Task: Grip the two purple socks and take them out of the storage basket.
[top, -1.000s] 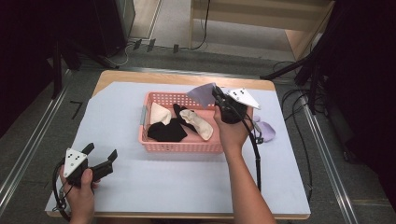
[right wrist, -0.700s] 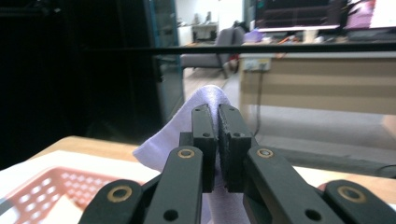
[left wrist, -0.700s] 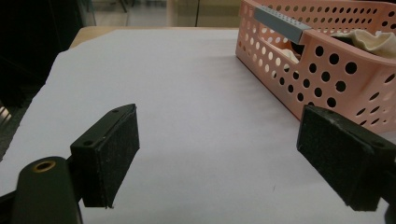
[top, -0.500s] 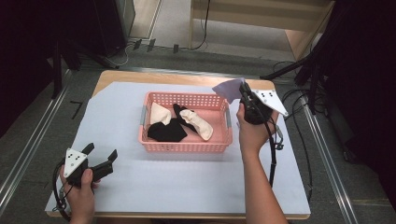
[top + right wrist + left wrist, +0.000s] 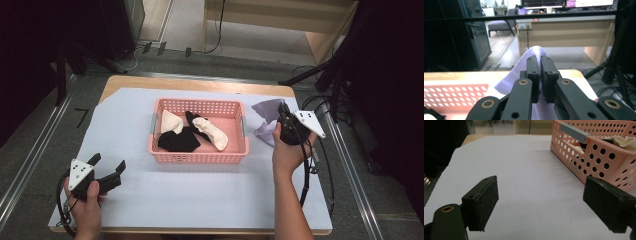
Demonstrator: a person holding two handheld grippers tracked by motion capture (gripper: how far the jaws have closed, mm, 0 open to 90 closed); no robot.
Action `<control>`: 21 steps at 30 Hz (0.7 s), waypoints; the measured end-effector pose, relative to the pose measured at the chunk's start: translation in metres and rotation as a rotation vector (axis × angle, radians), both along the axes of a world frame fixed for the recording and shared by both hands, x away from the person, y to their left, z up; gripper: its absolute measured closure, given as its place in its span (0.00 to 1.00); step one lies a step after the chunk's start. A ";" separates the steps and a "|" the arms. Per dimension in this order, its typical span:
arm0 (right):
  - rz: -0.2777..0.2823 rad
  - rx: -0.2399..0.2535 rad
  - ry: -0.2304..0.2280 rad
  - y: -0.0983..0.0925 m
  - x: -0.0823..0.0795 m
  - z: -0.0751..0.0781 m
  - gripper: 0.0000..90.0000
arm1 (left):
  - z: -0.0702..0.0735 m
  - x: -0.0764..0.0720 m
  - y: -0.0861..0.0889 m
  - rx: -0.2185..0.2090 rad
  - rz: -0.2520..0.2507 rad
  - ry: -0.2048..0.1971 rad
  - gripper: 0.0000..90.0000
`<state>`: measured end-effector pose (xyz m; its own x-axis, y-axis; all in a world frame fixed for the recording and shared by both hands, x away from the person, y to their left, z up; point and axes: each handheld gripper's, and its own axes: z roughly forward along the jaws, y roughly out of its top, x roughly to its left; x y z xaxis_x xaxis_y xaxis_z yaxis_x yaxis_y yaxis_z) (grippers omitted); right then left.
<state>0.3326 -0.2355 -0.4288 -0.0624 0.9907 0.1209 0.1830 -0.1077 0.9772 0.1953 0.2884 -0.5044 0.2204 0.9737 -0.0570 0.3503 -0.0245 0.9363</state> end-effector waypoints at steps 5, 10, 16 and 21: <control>0.012 0.044 0.044 -0.008 -0.002 -0.015 0.76 | 0.000 0.000 0.000 0.000 0.000 0.000 0.16; 0.013 0.025 0.061 -0.012 -0.010 -0.020 0.51 | 0.000 0.000 0.000 -0.001 0.001 0.000 0.16; 0.023 0.008 0.088 -0.019 -0.024 -0.022 0.24 | 0.000 0.000 0.000 -0.002 0.001 0.001 0.16; 0.037 -0.016 0.112 -0.029 -0.036 -0.026 0.24 | 0.000 0.000 0.000 -0.001 0.002 0.000 0.15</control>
<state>0.2963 -0.2642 -0.4546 -0.0862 0.9898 0.1137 0.2944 -0.0838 0.9520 0.1952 0.2888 -0.5043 0.2188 0.9740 -0.0581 0.3505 -0.0229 0.9363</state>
